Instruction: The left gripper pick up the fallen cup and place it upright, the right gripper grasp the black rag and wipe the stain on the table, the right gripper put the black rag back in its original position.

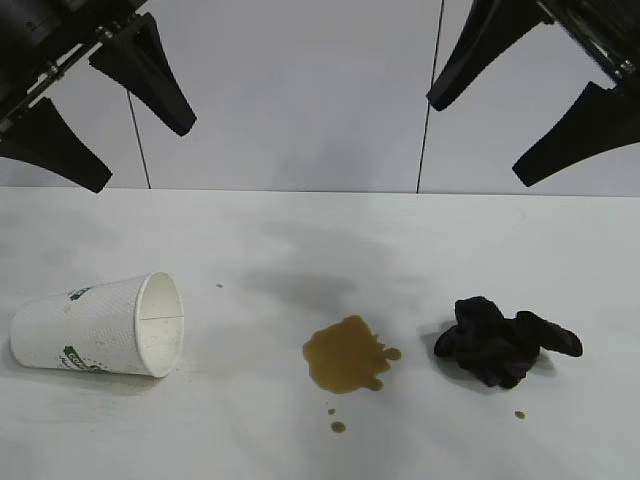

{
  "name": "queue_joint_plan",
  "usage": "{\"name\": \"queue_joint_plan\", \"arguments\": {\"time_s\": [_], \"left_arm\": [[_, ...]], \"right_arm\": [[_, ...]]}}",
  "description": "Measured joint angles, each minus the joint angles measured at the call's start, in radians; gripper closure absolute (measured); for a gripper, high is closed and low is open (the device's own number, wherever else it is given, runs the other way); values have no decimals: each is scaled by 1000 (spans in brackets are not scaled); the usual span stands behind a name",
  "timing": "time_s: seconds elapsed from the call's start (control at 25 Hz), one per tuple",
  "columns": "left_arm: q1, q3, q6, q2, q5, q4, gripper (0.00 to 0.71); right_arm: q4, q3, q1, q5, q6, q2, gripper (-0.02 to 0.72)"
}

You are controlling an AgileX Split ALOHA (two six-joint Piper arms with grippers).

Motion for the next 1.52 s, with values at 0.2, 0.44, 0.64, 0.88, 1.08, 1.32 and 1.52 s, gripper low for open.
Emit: {"name": "queue_joint_plan", "arguments": {"time_s": [0.2, 0.44, 0.64, 0.88, 1.08, 1.32, 1.52], "left_arm": [[0, 0, 0, 0, 0, 0, 51], [0, 0, -1, 0, 0, 0, 51], [0, 0, -1, 0, -1, 0, 51], [0, 0, -1, 0, -27, 0, 51], [-1, -19, 60, 0, -22, 1, 51], [-9, -89, 497, 0, 127, 15, 51], [-111, -94, 890, 0, 147, 197, 51]], "right_arm": [[0, 0, 0, 0, 0, 0, 159], [0, 0, 0, 0, 0, 0, 159], [0, 0, 0, 0, 0, 0, 159], [0, 0, 0, 0, 0, 0, 159], [0, 0, 0, 0, 0, 0, 159], [0, 0, 0, 0, 0, 0, 159], [0, 0, 0, 0, 0, 0, 159]]}}
